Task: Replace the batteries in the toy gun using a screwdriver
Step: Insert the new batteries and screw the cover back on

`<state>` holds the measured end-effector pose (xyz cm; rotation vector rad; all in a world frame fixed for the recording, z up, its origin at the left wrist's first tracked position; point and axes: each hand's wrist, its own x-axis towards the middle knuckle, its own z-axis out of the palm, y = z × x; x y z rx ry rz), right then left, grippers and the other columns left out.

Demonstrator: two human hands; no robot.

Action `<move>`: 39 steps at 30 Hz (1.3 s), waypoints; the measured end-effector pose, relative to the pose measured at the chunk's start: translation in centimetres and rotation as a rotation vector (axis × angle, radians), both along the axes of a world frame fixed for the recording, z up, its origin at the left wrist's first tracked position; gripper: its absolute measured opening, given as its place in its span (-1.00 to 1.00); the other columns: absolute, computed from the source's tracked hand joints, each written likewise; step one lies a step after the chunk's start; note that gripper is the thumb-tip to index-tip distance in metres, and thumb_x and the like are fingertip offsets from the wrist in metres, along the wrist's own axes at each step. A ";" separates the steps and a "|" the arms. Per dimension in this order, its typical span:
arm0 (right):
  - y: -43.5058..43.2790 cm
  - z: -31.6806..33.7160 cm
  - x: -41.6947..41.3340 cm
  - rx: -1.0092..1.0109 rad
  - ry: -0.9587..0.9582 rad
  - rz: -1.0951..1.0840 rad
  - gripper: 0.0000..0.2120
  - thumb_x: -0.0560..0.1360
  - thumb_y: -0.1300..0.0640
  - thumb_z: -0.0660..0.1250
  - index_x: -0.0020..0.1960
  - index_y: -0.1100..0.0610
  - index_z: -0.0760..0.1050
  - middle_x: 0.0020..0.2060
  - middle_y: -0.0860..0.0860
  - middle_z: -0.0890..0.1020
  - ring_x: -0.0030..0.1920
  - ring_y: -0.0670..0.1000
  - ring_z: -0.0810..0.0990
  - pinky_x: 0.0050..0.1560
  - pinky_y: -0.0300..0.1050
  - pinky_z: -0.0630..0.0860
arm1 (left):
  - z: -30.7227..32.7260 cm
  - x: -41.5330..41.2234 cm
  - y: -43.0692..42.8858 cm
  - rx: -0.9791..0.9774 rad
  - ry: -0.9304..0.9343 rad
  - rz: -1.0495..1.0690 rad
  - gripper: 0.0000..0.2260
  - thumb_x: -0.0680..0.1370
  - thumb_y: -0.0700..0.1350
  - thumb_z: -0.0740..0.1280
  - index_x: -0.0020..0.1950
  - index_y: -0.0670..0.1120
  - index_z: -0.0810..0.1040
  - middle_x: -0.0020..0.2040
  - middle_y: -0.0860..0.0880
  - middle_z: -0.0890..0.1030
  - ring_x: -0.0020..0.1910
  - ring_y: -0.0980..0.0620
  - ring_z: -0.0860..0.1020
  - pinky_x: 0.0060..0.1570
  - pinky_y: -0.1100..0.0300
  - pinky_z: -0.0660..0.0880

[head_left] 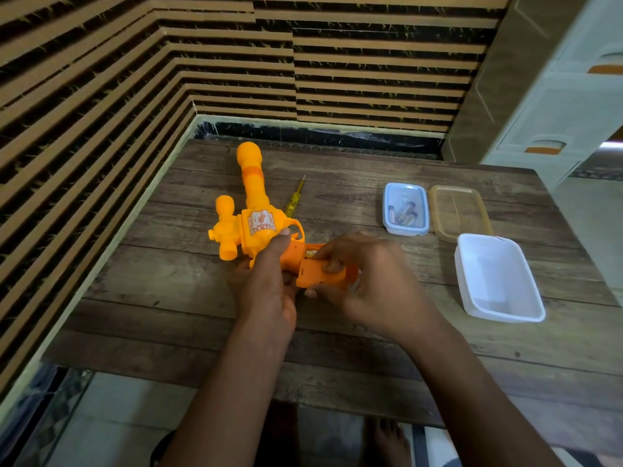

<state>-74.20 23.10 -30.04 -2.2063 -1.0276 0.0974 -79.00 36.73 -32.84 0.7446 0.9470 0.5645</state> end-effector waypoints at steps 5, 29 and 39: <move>0.3 -0.5 0.2 -0.024 -0.040 0.015 -0.69 0.27 -0.08 0.57 -0.13 0.10 0.66 -0.16 -0.06 0.64 -0.07 0.03 0.60 -0.06 0.06 0.56 | -0.3 -0.1 -0.3 -0.025 0.002 0.010 -0.64 0.47 -0.19 0.56 0.25 -0.05 0.64 0.07 -0.11 0.73 -0.16 -0.06 0.68 -0.47 0.17 0.56; 1.6 -1.4 0.7 0.036 0.084 -0.149 -0.86 0.37 0.14 0.58 -0.11 0.10 0.67 -0.08 -0.02 0.71 -0.06 -0.01 0.64 -0.05 -0.05 0.56 | 0.0 -0.3 0.6 -0.116 -0.050 -0.069 -0.74 0.53 -0.26 0.49 0.16 -0.04 0.60 0.13 -0.14 0.70 0.06 -0.15 0.69 -0.42 0.09 0.63; -3.1 -2.3 3.3 0.010 0.217 -0.199 -0.71 0.47 0.41 0.44 -0.05 0.02 0.71 -0.21 -0.18 0.70 -0.14 -0.30 0.65 -0.09 -0.39 0.56 | -0.7 -0.2 1.6 -0.117 -0.010 -0.029 -0.71 0.52 -0.25 0.50 0.15 0.03 0.58 0.03 -0.03 0.70 0.02 -0.02 0.68 -0.28 0.04 0.59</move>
